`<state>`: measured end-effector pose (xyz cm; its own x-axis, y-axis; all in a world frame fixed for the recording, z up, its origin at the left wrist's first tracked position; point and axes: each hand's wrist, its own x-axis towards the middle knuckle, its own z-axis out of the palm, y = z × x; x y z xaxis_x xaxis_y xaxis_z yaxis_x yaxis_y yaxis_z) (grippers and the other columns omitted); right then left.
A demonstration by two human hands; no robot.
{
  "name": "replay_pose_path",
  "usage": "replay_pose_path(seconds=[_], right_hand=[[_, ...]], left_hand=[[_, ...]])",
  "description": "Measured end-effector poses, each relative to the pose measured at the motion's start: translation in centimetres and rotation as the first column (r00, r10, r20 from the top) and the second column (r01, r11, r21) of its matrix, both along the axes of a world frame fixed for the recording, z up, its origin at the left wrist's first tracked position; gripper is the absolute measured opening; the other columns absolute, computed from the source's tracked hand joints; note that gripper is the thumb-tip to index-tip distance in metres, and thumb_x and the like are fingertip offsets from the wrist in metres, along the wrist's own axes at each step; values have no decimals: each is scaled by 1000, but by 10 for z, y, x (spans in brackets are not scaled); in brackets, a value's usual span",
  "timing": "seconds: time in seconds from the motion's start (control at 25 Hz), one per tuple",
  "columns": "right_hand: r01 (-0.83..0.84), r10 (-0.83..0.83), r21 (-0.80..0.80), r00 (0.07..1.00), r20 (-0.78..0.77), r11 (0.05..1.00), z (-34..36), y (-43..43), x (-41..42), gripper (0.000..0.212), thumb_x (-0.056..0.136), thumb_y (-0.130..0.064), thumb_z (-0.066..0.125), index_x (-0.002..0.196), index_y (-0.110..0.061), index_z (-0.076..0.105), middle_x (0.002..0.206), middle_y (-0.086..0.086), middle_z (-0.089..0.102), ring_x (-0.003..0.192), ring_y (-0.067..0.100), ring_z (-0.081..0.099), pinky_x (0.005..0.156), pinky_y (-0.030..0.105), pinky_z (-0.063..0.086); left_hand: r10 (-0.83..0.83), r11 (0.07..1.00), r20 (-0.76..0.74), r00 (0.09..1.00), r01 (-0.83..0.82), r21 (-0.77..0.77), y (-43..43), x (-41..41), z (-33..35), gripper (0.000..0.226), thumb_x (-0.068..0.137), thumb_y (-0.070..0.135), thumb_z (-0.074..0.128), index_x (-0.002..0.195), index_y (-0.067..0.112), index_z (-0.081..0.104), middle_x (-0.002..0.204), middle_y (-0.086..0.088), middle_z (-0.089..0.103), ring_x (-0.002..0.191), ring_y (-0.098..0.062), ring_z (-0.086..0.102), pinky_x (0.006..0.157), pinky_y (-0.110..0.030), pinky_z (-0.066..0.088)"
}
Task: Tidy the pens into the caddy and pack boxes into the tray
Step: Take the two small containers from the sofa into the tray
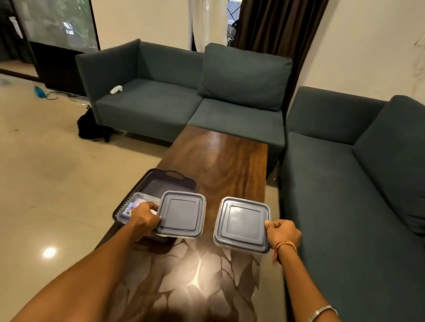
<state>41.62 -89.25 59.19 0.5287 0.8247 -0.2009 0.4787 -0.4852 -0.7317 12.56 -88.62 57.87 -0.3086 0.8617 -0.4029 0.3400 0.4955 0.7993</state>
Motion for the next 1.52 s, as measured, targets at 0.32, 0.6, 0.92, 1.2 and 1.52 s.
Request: replay_pose_path(seconds=[0.32,0.6,0.92,1.2,1.52], right_hand=[[26,-25,14,997,-72,1000,-12,43,-122,34,85,-20,62,52,-11,60,77,21,67,72,32,59,79,42,57],[1,-2,-46,1000,-17,999,-54,151,-185,33,88,-20,59,63,-1,68,75,22,64,72,34,58,71,38,51],[17,-1,-232,998,67,973,-139,284,-218,37,88,-23,59,53,-13,54,70,16,62,71,30,57,67,33,47],[49,19,-341,981,194,939,-209,333,-230,28,89,-25,58,104,-4,70,111,25,68,104,42,62,86,39,50],[45,58,-378,965,257,925,-247,349,-241,28,89,-23,58,105,-2,70,109,27,68,101,41,63,81,38,51]], left_hand=[[72,997,-44,996,-74,-29,36,-108,-2,29,82,1,58,110,6,60,114,-26,63,85,-34,63,64,-42,58],[48,994,-105,993,-58,-89,154,-154,-55,21,81,1,53,100,7,62,102,-28,68,88,-41,67,75,-50,59],[-42,990,-196,980,14,-143,290,-181,-147,36,84,1,51,119,2,60,104,-28,68,87,-39,66,80,-39,56],[-162,981,-314,936,118,-153,353,-177,-209,41,84,-1,47,123,2,58,115,-27,66,106,-42,62,95,-40,49],[-263,956,-503,823,152,-251,360,-157,-234,36,86,1,52,122,3,55,114,-24,65,105,-40,61,84,-40,50]])
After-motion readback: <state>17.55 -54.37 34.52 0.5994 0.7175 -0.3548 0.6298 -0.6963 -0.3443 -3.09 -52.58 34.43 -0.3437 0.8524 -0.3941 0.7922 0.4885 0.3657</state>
